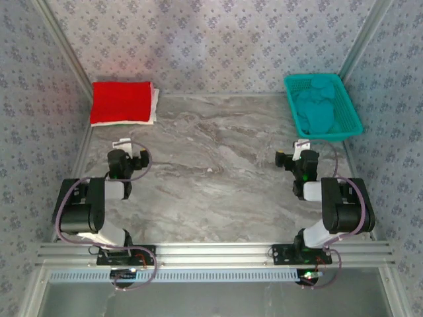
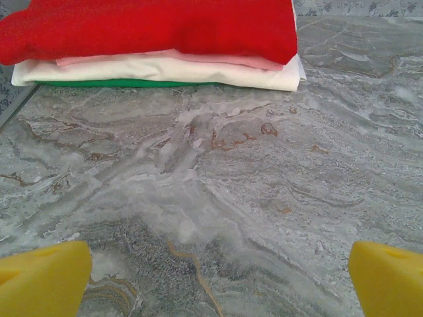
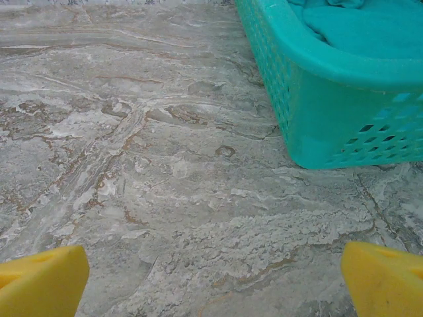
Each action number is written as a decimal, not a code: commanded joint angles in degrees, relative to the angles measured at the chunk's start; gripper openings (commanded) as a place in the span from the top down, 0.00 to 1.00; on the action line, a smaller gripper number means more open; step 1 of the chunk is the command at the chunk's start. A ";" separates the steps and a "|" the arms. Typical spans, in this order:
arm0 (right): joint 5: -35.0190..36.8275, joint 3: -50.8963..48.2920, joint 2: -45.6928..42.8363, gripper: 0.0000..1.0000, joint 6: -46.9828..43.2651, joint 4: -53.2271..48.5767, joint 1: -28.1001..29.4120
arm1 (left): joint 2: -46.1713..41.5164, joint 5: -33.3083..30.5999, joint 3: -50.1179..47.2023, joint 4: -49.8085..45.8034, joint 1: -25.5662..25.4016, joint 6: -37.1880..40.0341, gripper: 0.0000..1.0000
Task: Fold and stack the t-shirts
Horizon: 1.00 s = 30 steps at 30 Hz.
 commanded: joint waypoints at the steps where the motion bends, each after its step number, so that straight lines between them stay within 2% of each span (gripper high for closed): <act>1: -0.49 1.19 0.12 0.00 0.11 0.43 -0.24 | 0.26 1.16 0.95 0.13 -0.16 0.37 0.00; 23: 0.78 0.89 -0.75 0.00 -0.24 0.67 0.49 | 0.02 2.47 0.97 0.29 0.65 -0.10 0.00; 24: 2.03 1.65 -3.08 0.00 -1.23 -2.38 1.68 | -1.81 1.44 1.59 -1.90 0.20 0.08 0.00; 26: 5.99 5.45 -9.64 0.00 -2.25 -14.42 3.95 | -9.24 -1.09 5.82 -16.15 -1.05 0.42 0.00; 30: 5.99 14.56 -21.74 0.00 0.12 -33.38 5.80 | -24.25 0.61 14.83 -32.81 -3.91 -3.64 0.00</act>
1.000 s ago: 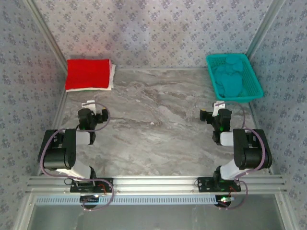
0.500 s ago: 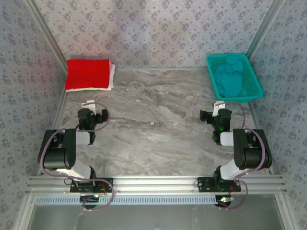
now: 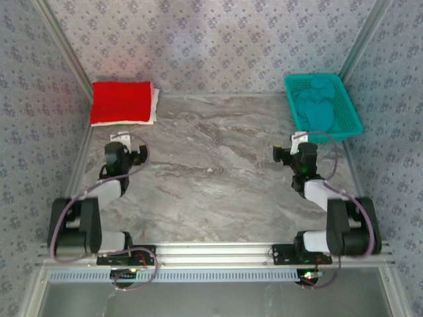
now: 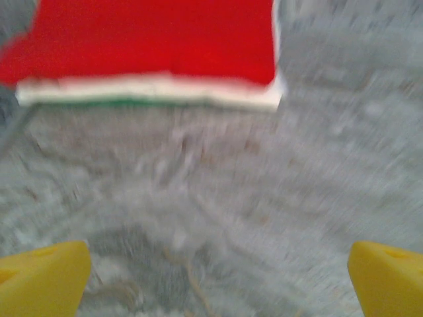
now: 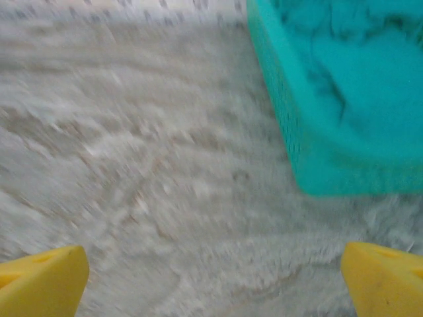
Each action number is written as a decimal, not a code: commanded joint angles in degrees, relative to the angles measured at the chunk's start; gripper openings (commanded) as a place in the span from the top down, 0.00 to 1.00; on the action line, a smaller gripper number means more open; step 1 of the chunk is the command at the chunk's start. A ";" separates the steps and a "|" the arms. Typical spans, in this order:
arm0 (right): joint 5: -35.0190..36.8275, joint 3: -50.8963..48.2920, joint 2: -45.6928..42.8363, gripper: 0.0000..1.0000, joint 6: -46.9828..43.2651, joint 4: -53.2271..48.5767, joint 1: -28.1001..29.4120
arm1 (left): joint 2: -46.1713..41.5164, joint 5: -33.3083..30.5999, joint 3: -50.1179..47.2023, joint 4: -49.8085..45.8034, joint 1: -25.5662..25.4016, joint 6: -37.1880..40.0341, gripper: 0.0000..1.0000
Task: Fold and stack the t-shirts
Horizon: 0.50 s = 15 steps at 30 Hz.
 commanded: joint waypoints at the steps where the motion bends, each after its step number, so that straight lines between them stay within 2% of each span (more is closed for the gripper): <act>1: 2.46 9.28 -8.64 0.00 2.04 -15.91 0.80 | -11.34 0.43 10.34 -14.29 -3.01 -2.88 0.00; 4: 2.49 18.12 -8.05 0.00 5.86 -22.77 -0.47 | -10.81 -0.14 21.16 -22.15 -7.72 -2.18 0.00; 6: 1.60 26.84 -3.12 0.00 8.52 -28.94 -1.47 | -6.36 -0.15 30.32 -26.91 -12.31 -0.31 0.01; 10: 0.40 49.46 12.69 0.00 14.54 -45.72 -3.49 | 5.92 1.39 46.27 -34.33 -22.22 5.88 0.00; 15: 1.39 73.72 33.60 0.00 18.35 -63.92 -6.53 | 21.30 9.92 60.38 -38.70 -33.79 11.87 0.00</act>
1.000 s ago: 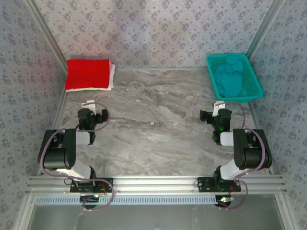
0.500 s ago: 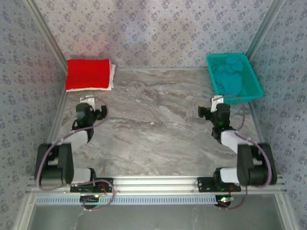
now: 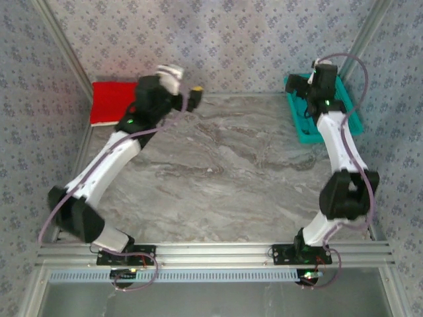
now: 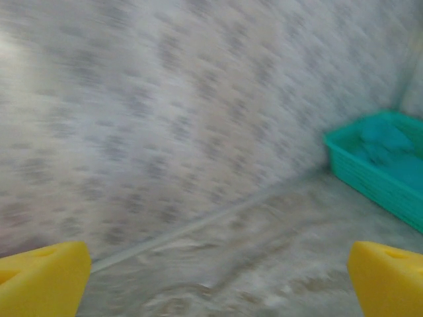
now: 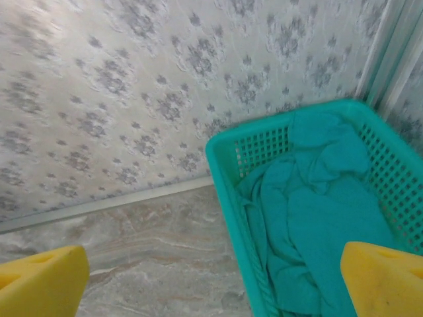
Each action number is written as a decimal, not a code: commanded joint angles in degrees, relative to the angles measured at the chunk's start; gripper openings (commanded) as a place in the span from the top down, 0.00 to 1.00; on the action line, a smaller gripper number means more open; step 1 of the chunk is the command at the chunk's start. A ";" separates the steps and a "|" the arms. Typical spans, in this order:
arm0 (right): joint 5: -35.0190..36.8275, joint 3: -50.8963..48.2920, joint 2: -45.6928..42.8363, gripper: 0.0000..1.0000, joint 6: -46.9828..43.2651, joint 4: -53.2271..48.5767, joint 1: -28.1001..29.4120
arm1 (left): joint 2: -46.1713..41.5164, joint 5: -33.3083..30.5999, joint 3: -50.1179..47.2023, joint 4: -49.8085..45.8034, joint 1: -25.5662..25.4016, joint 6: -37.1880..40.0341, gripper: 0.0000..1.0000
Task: Fold and stack the t-shirts
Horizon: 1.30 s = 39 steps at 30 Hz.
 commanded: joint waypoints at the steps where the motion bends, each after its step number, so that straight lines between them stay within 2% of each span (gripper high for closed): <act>1: -0.26 10.81 11.00 0.00 5.35 -21.04 -2.91 | 8.82 6.68 6.27 -10.32 -6.86 7.05 0.00; 6: -3.69 23.91 25.08 0.00 7.32 -25.76 -7.07 | 20.52 8.95 15.91 -15.01 -16.34 8.87 0.00; 11: -4.23 33.51 35.05 0.00 9.63 -30.09 -9.72 | 26.10 10.65 18.04 -14.39 -21.60 9.27 0.00; 18: -5.05 42.39 44.67 0.00 11.66 -32.64 -10.96 | 30.13 11.98 17.00 -12.78 -22.46 7.36 0.01; 26: -6.37 50.42 53.17 0.01 14.33 -32.59 -10.92 | 28.90 12.54 11.04 -6.54 -20.84 2.98 0.01; 27: -6.45 50.89 53.75 0.03 14.29 -31.88 -10.92 | 28.48 12.61 10.26 -5.86 -20.51 2.17 0.01; 29: -8.53 50.90 54.47 0.14 14.29 -29.59 -11.03 | 27.68 12.48 8.99 -4.71 -20.08 1.65 0.01; 32: -10.01 51.45 54.76 0.42 15.05 -27.34 -11.09 | 26.17 11.38 6.77 -3.41 -19.85 1.01 0.01; 34: -11.64 53.01 54.53 0.49 15.42 -27.06 -11.06 | 24.95 10.84 5.04 -2.19 -19.64 0.22 0.00; 39: -11.76 53.35 49.89 0.74 17.63 -23.84 -11.00 | 21.37 9.64 -0.33 1.12 -18.79 -2.00 0.00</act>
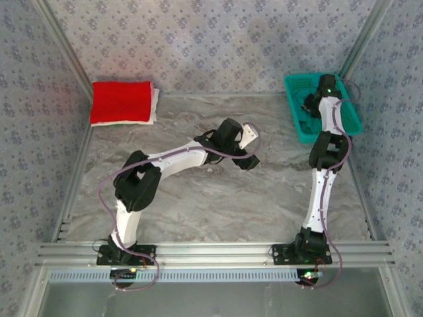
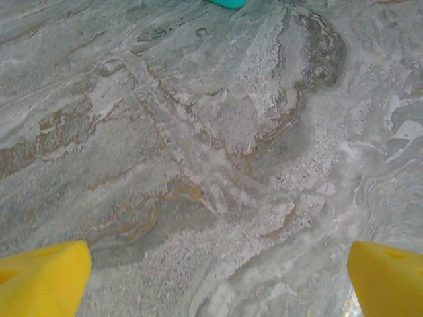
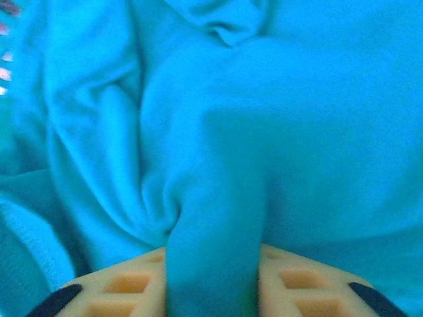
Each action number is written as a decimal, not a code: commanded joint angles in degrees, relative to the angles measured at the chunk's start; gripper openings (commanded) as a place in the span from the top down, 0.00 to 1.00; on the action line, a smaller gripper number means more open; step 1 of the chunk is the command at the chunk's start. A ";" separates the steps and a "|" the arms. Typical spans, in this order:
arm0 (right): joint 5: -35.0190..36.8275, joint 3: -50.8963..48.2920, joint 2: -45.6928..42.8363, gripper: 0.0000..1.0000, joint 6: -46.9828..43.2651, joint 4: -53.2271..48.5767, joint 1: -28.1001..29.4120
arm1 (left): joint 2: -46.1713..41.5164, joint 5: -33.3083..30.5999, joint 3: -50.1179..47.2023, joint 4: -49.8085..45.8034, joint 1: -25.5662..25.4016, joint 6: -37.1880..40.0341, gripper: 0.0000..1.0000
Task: Fold and stack the t-shirts
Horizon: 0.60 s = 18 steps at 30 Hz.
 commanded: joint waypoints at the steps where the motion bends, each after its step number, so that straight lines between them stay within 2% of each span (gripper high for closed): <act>1: -1.77 1.39 -4.91 0.77 2.24 3.53 0.18 | -5.98 -1.00 -2.57 5.02 0.86 -2.59 0.00; 6: 0.14 -3.30 -13.71 0.90 4.83 6.75 0.30 | -13.42 -3.59 -8.82 8.85 2.89 -4.84 0.00; 11: 2.80 -16.19 -25.73 1.00 8.22 15.45 0.78 | -20.63 -5.31 -12.61 9.92 5.60 -5.58 0.00; 18: 6.01 -32.93 -41.77 1.00 13.05 25.85 2.65 | -29.39 -6.87 -15.71 10.77 8.80 -5.63 0.00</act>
